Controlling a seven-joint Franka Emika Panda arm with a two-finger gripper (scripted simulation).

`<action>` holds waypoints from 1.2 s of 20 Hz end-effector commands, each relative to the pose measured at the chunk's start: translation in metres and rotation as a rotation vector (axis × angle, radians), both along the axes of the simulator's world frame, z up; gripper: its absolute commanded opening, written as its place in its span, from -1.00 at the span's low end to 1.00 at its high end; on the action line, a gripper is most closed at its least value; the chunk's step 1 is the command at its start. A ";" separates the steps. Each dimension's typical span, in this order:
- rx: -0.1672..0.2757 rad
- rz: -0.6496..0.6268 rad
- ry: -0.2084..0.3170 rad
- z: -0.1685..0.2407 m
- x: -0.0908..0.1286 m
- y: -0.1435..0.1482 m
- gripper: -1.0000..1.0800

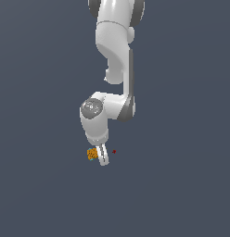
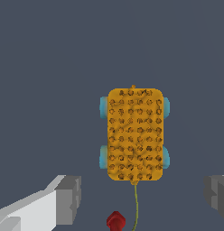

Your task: Pick up the object and move it to a goal position.

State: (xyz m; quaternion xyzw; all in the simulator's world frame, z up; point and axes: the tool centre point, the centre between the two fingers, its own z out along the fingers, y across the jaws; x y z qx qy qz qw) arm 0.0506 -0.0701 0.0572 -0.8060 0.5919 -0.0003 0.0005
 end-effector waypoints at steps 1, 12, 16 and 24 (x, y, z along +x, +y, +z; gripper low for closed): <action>0.000 -0.002 0.001 -0.011 -0.001 0.000 0.92; 0.000 -0.005 0.001 -0.042 0.000 -0.001 -1.00; 0.000 -0.005 0.001 -0.042 0.000 -0.001 -1.00; 0.000 -0.004 0.001 -0.041 -0.001 0.000 -1.00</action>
